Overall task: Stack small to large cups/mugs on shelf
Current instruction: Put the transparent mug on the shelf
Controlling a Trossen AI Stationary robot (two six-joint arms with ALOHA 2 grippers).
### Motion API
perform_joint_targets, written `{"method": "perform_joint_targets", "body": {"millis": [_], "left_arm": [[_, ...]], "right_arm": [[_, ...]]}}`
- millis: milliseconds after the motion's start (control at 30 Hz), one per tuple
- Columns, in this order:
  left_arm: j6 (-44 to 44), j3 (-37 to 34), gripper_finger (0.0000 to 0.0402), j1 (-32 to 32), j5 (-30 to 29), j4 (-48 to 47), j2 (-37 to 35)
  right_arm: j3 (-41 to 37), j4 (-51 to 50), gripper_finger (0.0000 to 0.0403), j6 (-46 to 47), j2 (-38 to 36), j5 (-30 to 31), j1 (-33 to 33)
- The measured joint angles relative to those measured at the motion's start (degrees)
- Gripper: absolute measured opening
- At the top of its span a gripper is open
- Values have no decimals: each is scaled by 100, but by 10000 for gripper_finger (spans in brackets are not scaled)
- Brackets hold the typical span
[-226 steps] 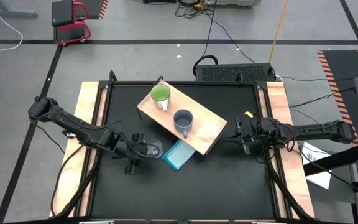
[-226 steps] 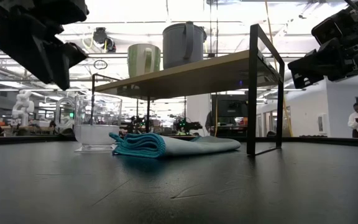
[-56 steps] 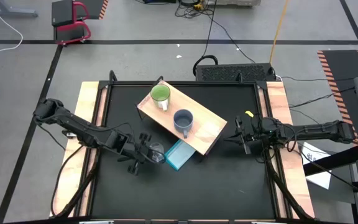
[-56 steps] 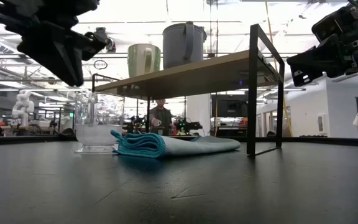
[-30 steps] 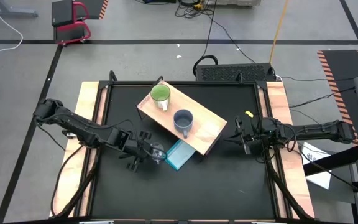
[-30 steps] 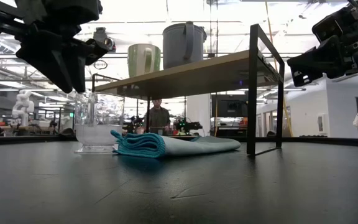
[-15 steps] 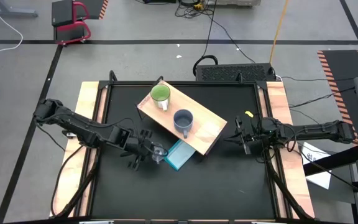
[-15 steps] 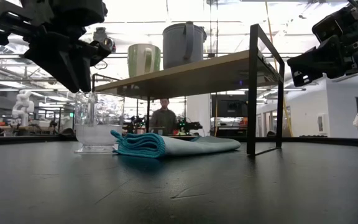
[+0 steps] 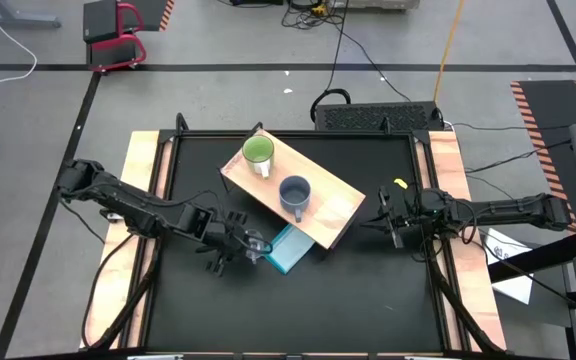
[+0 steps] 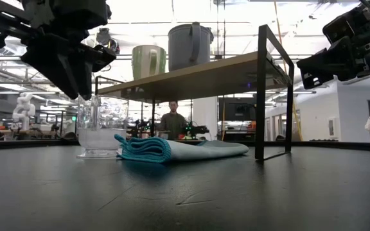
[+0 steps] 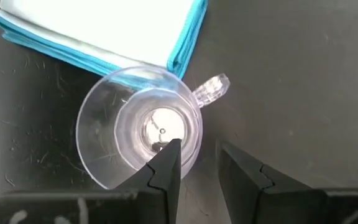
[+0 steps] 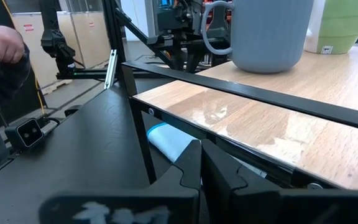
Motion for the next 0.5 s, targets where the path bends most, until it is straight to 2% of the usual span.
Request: {"method": "perform_joint_targets", "body": {"millis": [500], "left_arm": [[146,-13,104,22,-5,135,307]], "right_arm": [[-2,-2,0,2,0,0,1]]}}
